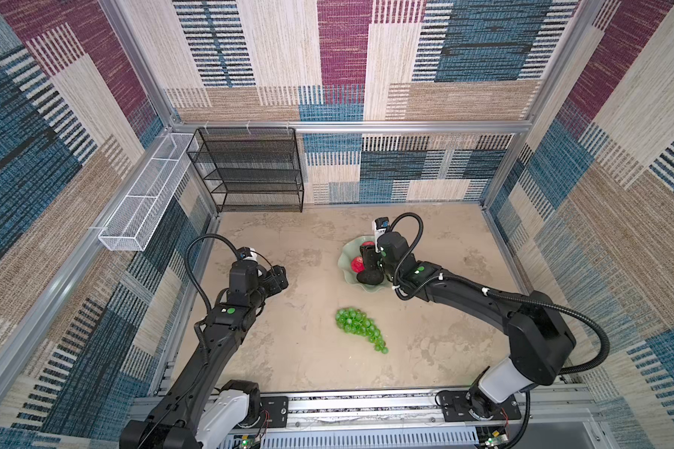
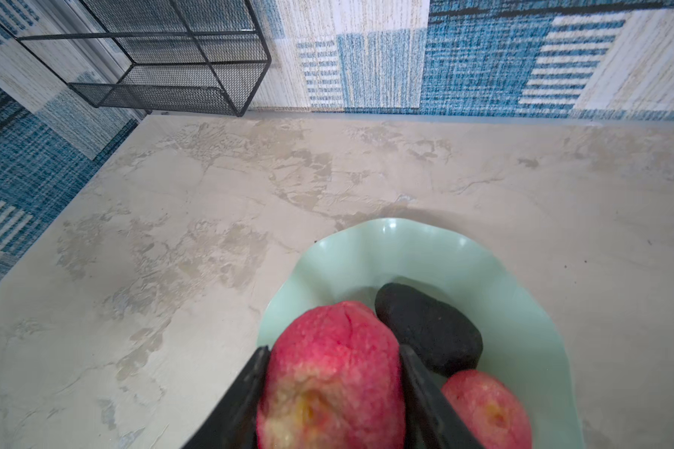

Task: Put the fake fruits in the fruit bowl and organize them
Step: 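Lower the apple into the bowl and open the right gripper, then grasp the green grapes by the stem with the right gripper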

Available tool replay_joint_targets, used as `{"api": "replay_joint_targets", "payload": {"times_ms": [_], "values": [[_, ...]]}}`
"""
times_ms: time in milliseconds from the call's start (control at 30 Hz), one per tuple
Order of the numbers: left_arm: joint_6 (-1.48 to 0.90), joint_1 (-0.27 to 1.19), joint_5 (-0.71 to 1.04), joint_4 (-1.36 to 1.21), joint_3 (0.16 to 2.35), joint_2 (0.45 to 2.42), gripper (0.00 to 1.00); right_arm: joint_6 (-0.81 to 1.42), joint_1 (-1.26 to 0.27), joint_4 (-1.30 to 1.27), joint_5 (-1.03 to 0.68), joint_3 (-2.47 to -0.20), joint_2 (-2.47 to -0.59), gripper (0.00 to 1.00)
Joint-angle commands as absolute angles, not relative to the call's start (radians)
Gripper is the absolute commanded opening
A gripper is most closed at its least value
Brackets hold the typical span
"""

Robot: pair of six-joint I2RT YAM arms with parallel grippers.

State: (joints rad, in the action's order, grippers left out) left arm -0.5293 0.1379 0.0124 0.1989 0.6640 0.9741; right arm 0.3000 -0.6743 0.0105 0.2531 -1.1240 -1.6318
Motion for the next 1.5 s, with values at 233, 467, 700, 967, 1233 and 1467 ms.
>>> {"api": "replay_joint_targets", "payload": {"times_ms": [233,467,700,967,1233,1467], "values": [[-0.556,0.133,0.066,0.217,0.662,0.951,0.81,0.216,-0.611,-0.069,0.193,-1.325,-1.921,0.48],[-0.549,0.133,0.109,0.197,0.64,0.922,0.81,0.24,-0.59,-0.065,0.172,-1.359,-2.02,0.52],[-0.531,0.133,0.225,0.106,0.61,0.897,0.81,0.259,-0.583,-0.07,0.15,-1.338,-1.999,0.68],[-0.551,0.133,0.485,-0.113,0.584,0.904,0.81,0.193,-0.588,-0.175,-0.039,-1.03,-1.665,0.88],[-0.587,0.159,0.775,-0.278,0.619,0.972,0.81,0.117,-0.789,-0.2,-0.117,-0.658,-1.335,0.93],[-0.561,0.219,0.809,-0.278,0.644,0.941,0.81,0.16,-0.928,-0.22,-0.043,-0.589,-1.417,0.93]]}}
